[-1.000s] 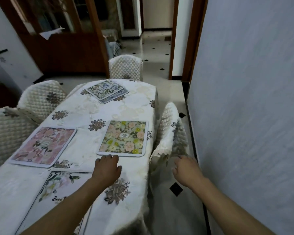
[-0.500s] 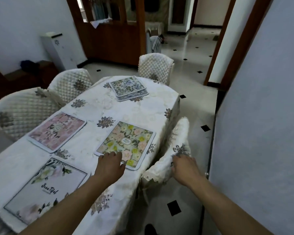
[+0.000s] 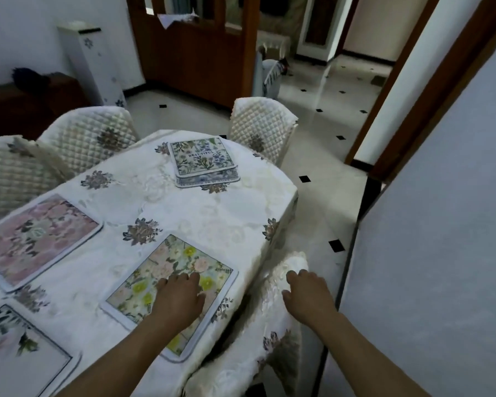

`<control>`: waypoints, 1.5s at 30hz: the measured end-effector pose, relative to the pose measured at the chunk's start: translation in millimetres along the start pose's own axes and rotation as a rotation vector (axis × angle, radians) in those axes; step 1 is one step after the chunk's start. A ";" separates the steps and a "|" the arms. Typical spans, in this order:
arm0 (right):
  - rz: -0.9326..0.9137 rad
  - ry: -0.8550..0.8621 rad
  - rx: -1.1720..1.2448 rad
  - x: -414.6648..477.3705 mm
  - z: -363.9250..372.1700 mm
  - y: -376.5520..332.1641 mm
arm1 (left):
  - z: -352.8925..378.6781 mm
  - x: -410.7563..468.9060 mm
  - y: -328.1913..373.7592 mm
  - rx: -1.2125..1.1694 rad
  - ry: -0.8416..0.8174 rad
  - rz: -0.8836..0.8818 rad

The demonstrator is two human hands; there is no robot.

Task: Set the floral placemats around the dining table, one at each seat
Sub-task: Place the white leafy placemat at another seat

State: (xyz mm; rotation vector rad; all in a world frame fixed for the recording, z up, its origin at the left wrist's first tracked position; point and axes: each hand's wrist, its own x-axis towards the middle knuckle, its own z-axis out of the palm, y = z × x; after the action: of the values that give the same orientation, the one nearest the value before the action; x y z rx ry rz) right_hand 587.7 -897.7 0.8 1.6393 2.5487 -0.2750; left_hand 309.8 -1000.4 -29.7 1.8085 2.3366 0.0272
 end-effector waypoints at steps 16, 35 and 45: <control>-0.680 -0.151 -0.108 230.6 -12.9 8.6 | 2.3 40.1 89.4 -0.129 -0.016 -0.644; -0.791 -0.286 -0.071 398.4 -15.5 43.9 | 1.6 156.1 126.1 -0.128 -0.027 -0.871; -0.929 -0.313 -0.140 519.1 -62.2 89.8 | -11.0 264.0 215.0 -0.199 0.047 -1.081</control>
State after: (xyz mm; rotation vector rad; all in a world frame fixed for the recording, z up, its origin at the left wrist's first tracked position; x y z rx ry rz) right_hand 454.3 -385.9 -40.4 0.2388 2.7765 -0.3598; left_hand 450.7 -690.2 -27.2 0.3097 2.8730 0.1396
